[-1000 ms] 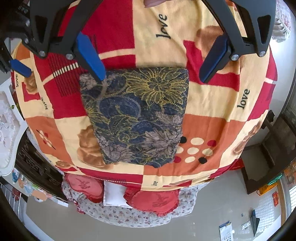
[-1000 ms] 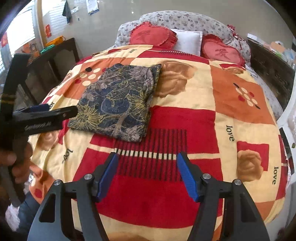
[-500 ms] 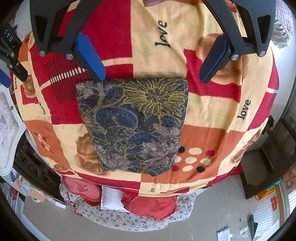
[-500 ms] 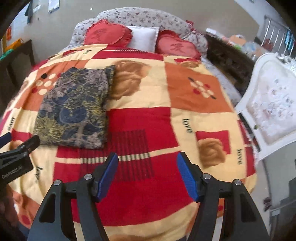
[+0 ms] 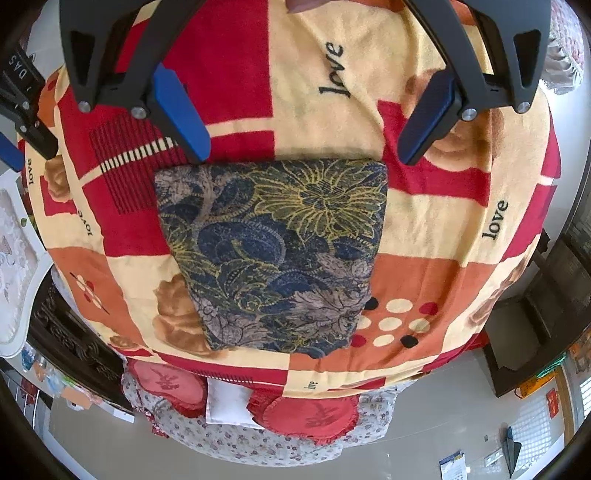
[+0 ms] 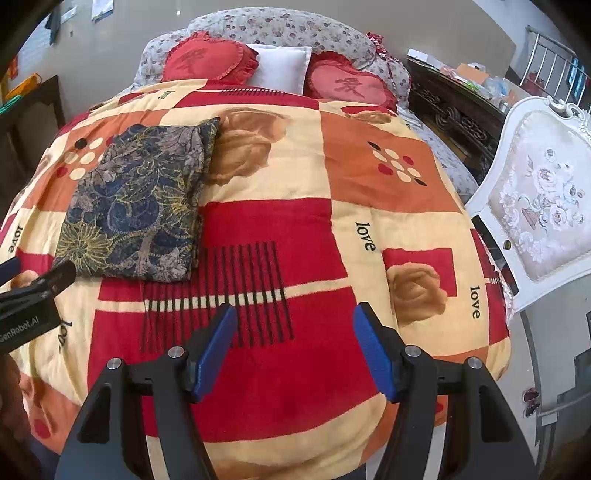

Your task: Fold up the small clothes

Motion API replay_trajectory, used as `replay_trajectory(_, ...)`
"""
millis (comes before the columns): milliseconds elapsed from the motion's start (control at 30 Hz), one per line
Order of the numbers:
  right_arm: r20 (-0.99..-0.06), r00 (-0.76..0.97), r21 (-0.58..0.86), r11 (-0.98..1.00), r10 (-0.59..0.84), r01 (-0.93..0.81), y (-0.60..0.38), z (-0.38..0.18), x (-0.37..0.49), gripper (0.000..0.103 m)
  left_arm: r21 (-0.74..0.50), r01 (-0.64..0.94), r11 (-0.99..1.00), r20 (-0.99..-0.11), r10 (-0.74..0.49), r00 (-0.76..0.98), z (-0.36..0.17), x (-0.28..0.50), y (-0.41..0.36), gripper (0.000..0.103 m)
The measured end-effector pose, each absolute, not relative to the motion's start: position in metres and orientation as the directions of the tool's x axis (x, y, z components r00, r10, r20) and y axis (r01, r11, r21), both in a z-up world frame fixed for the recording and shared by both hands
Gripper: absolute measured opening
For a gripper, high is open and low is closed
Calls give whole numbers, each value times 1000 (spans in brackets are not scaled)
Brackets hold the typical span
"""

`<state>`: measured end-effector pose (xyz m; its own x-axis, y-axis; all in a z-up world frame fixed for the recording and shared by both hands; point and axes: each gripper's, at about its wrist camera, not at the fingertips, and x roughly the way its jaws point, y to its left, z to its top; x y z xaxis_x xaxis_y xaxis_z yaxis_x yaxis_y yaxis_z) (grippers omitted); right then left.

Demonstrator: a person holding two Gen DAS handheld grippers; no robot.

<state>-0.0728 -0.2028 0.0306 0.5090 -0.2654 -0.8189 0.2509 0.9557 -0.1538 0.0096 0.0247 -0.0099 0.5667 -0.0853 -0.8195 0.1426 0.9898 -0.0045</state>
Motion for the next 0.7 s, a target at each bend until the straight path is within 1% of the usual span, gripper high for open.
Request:
replay_trajectory(233, -818, 534, -111, 970, -213, 217, -193, 39, -67, 80, 8, 139, 990, -820, -73, 568, -8, 11, 32, 103)
replay_trajectory(400, -800, 571, -94, 978, -184, 184, -179, 53, -59, 80, 12, 128, 992, -822, -63, 566, -8, 13, 39, 103)
replay_trajectory(700, -780, 600, -98, 981, -179, 166, -170, 67, -50, 80, 11, 125, 992, -821, -63, 567, -7, 13, 41, 103)
